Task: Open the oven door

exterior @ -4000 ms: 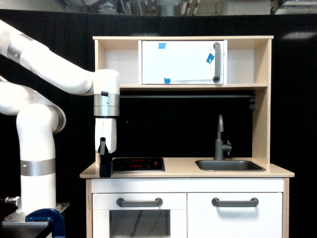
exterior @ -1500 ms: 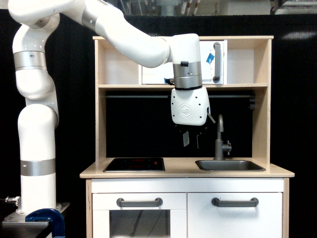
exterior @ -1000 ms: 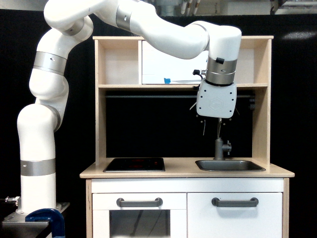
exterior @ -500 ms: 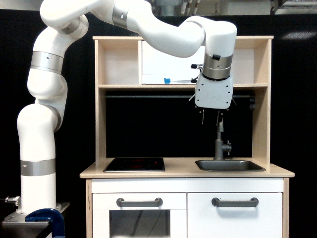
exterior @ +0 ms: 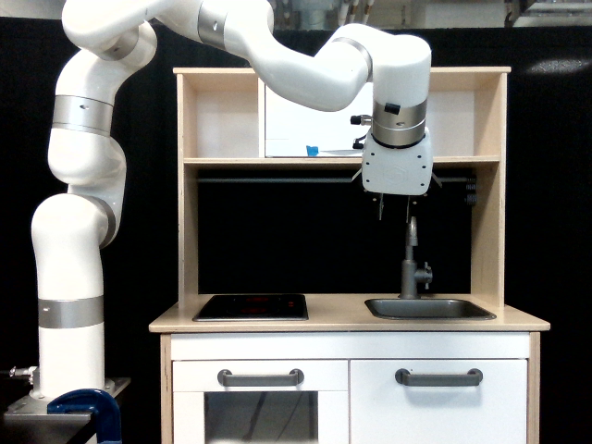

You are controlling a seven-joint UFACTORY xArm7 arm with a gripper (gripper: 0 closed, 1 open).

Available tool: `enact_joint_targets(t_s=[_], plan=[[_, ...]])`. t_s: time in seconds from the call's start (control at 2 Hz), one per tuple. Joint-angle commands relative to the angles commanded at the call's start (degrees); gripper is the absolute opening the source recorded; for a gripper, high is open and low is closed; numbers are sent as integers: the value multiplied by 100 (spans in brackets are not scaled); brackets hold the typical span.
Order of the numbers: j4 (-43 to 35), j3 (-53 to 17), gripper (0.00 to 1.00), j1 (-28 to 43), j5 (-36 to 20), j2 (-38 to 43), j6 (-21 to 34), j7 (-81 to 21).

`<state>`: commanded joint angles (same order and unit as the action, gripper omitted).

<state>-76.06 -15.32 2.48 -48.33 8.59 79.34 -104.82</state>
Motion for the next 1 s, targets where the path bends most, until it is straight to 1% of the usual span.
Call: enact_joint_targets(t_s=[0.5,1.0], plan=[[-546,156,100,-96,53,264,354,51],[-1267,427,100,-118,89,329,613,706]])
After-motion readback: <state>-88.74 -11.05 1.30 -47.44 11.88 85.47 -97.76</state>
